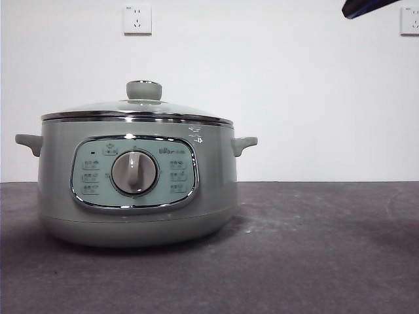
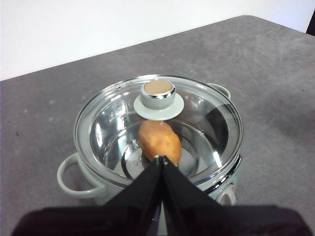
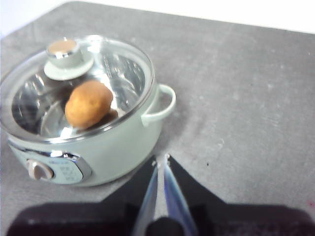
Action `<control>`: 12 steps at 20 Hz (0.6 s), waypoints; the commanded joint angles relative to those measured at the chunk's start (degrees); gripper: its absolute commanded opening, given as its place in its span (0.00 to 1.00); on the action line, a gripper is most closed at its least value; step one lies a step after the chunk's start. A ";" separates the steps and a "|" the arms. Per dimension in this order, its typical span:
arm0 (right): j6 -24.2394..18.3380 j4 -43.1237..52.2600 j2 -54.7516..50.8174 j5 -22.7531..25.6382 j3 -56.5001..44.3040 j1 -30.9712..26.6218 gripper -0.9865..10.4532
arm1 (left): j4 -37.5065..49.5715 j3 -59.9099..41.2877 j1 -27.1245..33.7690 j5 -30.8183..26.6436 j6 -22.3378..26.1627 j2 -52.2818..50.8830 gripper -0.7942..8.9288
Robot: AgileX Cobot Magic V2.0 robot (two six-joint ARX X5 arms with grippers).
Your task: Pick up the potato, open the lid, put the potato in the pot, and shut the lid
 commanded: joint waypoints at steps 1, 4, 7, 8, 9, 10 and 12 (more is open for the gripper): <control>0.39 0.31 0.04 0.17 -0.46 -0.02 0.11 | -1.75 -0.24 -0.24 -0.04 -1.33 -0.13 0.08; 0.37 -0.37 0.04 -0.02 -0.46 -0.02 0.11 | -4.44 -0.24 -0.24 -0.33 -1.33 0.37 0.08; 0.37 -0.42 0.04 0.11 -0.46 -0.02 0.11 | -5.31 -0.24 -0.24 -0.22 -1.33 0.37 0.08; 0.37 -0.44 0.02 0.13 -0.46 -0.02 0.11 | -5.25 -0.24 -0.24 -0.24 -1.33 0.37 0.08; 0.37 -0.44 0.02 0.11 -0.46 -0.02 0.11 | -5.29 -0.24 -0.24 -0.26 -1.33 0.37 0.08; 0.37 -0.44 0.04 0.11 -0.46 -0.02 0.11 | -5.27 -0.24 -0.24 -0.33 -1.33 0.37 0.08; 0.37 -0.44 0.04 0.11 -0.46 -0.02 0.11 | -5.27 -0.24 -0.24 -0.22 -1.16 0.37 0.08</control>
